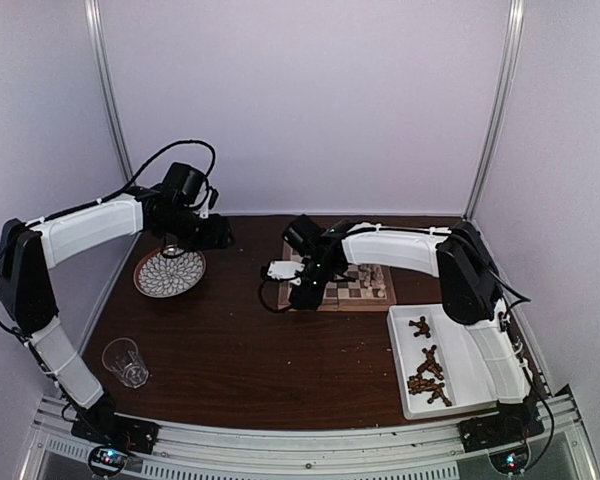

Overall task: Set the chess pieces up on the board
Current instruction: Adjust the chessboard at the center of the board.

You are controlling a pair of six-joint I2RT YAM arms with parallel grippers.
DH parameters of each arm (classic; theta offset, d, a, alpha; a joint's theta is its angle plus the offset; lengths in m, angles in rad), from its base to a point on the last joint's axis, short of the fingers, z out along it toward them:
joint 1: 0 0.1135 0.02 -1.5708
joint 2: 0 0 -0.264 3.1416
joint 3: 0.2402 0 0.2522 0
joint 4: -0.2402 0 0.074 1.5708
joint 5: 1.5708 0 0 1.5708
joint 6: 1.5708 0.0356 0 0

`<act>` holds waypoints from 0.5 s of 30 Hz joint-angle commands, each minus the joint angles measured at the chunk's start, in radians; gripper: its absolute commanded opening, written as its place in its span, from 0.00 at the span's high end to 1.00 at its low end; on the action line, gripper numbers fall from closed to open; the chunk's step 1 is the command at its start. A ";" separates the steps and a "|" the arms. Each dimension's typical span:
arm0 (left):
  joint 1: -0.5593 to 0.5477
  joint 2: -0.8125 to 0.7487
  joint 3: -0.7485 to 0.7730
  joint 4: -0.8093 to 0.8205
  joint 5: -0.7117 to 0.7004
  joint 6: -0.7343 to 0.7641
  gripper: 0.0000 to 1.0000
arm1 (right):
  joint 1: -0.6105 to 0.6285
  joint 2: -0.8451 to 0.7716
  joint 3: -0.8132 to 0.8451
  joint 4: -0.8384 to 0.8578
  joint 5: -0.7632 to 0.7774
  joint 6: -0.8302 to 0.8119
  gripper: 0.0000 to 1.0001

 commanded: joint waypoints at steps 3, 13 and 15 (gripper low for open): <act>0.001 -0.047 -0.038 0.034 -0.019 -0.003 0.32 | 0.007 0.039 0.030 -0.065 -0.056 0.019 0.44; 0.001 -0.028 -0.028 0.026 -0.020 0.014 0.32 | 0.041 0.060 -0.046 -0.229 -0.205 0.028 0.60; 0.001 -0.014 -0.026 0.036 -0.012 0.011 0.32 | 0.043 0.021 -0.082 -0.214 -0.195 0.043 0.61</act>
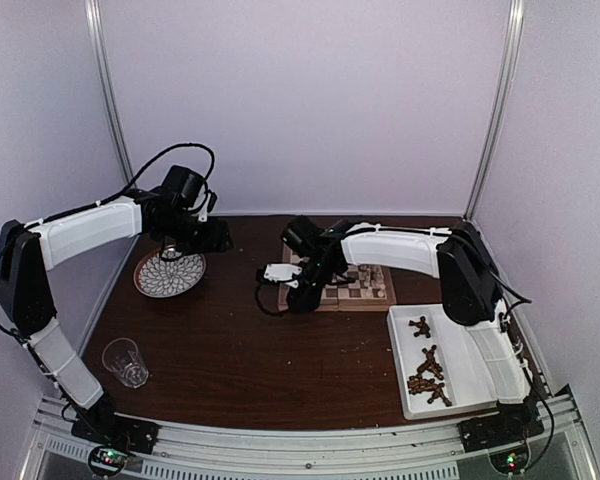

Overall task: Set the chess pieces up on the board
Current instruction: Adjust the chessboard at the center of the board.

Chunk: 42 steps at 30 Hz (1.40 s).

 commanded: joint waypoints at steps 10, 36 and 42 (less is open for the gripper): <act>-0.001 0.217 0.046 0.197 0.135 -0.082 0.39 | -0.062 -0.454 -0.218 -0.071 -0.027 0.104 0.52; -0.103 0.519 0.196 0.197 0.131 -0.125 1.00 | -0.549 -0.118 -0.141 0.142 0.301 0.479 1.00; -0.133 0.534 0.211 0.210 0.143 -0.106 1.00 | -0.576 -0.019 -0.055 0.118 0.183 0.518 1.00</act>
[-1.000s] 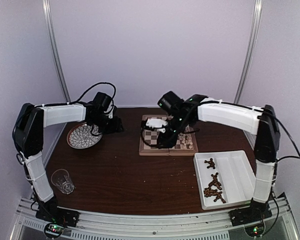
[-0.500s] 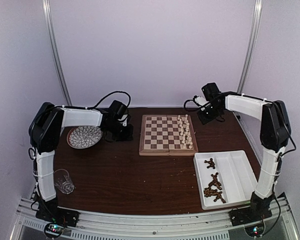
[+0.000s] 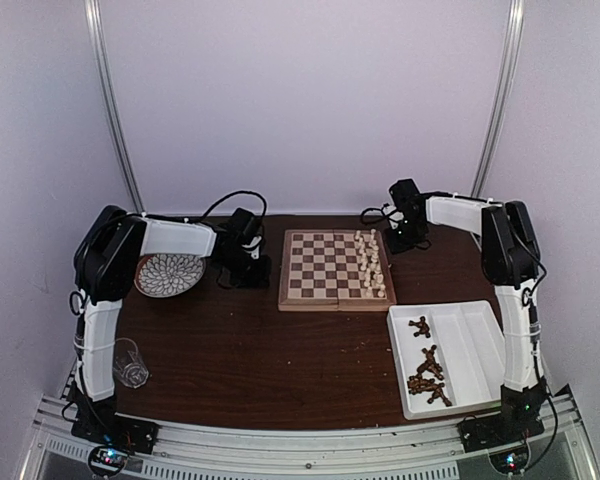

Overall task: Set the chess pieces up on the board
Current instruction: Adjust the chessboard at the center of the board.

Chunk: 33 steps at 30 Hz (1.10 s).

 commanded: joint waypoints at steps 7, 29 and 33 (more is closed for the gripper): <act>-0.040 0.007 0.004 0.061 0.054 0.004 1.00 | -0.055 0.135 0.125 -0.031 -0.325 0.138 1.00; -0.289 -0.148 -0.241 0.087 0.047 -0.023 1.00 | 0.057 0.266 0.207 -0.117 -0.809 0.062 0.97; -0.334 -0.228 -0.337 0.076 0.038 -0.044 1.00 | 0.097 0.274 0.197 -0.135 -0.838 0.058 0.98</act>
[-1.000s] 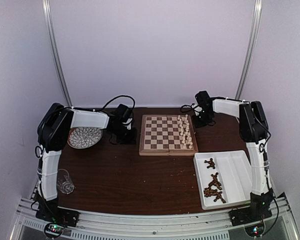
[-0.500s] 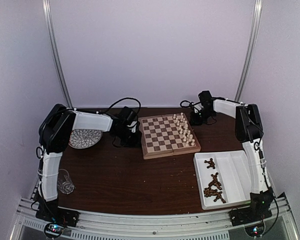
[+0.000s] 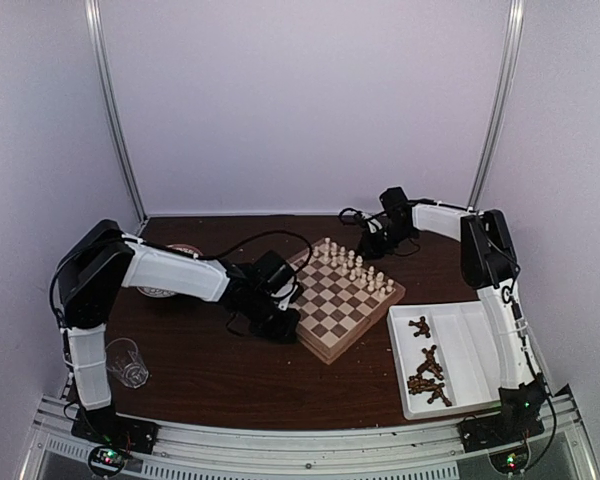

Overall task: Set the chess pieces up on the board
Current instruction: Adjust the chessboard at the center of the board.

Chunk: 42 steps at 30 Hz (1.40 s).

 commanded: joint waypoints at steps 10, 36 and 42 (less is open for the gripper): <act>-0.157 -0.338 -0.271 -0.139 -0.038 -0.025 0.97 | 0.113 0.016 0.046 -0.102 -0.188 0.031 0.97; 0.296 -0.260 -0.069 -0.098 -0.018 0.126 0.24 | 0.329 -1.051 -0.999 -0.101 0.279 -0.509 0.62; 0.322 -0.275 -0.165 -0.040 0.036 0.113 0.24 | 0.444 -0.964 -1.037 -0.042 0.478 -0.617 0.90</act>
